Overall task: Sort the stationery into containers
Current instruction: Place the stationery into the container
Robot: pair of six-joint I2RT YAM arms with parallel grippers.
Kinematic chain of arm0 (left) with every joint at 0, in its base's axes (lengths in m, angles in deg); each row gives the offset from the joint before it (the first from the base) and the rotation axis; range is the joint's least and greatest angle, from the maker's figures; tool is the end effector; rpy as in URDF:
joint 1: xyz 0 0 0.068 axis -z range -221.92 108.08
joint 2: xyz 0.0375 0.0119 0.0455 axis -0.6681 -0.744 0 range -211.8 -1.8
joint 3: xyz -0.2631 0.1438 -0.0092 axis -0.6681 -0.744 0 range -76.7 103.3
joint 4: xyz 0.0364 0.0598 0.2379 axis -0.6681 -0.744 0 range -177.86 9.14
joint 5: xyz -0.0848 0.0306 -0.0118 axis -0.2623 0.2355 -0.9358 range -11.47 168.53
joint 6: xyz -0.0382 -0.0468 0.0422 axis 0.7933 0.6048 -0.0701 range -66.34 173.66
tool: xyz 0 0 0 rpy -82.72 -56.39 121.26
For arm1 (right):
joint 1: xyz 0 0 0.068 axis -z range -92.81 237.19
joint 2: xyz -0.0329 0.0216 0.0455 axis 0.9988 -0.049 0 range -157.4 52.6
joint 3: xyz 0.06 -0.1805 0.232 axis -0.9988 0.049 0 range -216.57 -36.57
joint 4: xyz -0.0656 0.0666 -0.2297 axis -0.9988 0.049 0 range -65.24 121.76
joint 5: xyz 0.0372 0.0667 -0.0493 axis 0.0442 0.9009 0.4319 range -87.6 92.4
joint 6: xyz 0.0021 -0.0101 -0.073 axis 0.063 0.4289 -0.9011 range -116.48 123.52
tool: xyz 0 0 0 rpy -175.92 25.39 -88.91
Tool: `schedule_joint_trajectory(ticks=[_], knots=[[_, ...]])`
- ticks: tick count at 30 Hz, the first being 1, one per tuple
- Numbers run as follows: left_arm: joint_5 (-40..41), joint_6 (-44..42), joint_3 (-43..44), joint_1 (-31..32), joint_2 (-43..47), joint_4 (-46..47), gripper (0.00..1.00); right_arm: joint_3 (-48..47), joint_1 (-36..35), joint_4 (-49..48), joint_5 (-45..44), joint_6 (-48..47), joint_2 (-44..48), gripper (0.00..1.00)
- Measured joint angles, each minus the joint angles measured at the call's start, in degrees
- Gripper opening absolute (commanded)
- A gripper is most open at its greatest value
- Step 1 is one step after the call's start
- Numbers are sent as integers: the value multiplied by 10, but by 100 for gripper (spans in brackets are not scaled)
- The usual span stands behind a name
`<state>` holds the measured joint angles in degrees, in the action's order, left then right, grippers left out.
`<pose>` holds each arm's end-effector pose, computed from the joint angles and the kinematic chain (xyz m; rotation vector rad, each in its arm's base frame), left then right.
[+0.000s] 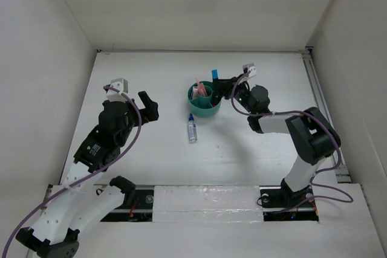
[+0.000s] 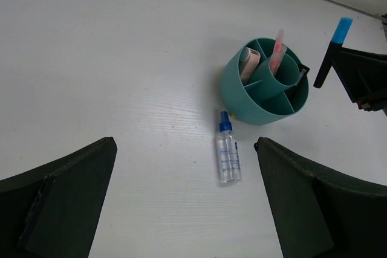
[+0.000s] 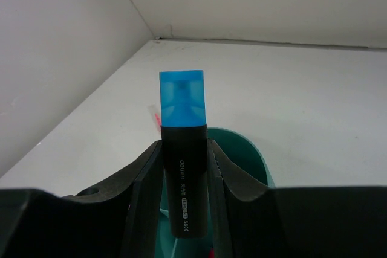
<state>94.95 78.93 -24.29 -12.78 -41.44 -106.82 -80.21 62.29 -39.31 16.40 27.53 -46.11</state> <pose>0.1275 -0.0511 0.3789 -0.1448 1.8053 -0.4214 0.3362 0.1725 0.2683 -0.2215 1.4603 0.8719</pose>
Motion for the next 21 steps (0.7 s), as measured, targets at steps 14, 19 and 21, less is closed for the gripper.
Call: schedule_joint_trajectory(ticks=[14,19,21], knots=[[-13,-4,0,0,0,0,100,14,9,-46,8,13,-47,0],[-13,-4,0,0,0,0,100,18,11,-64,14,13,-52,0],[-13,-4,0,0,0,0,100,23,12,-73,15,13,-54,0]])
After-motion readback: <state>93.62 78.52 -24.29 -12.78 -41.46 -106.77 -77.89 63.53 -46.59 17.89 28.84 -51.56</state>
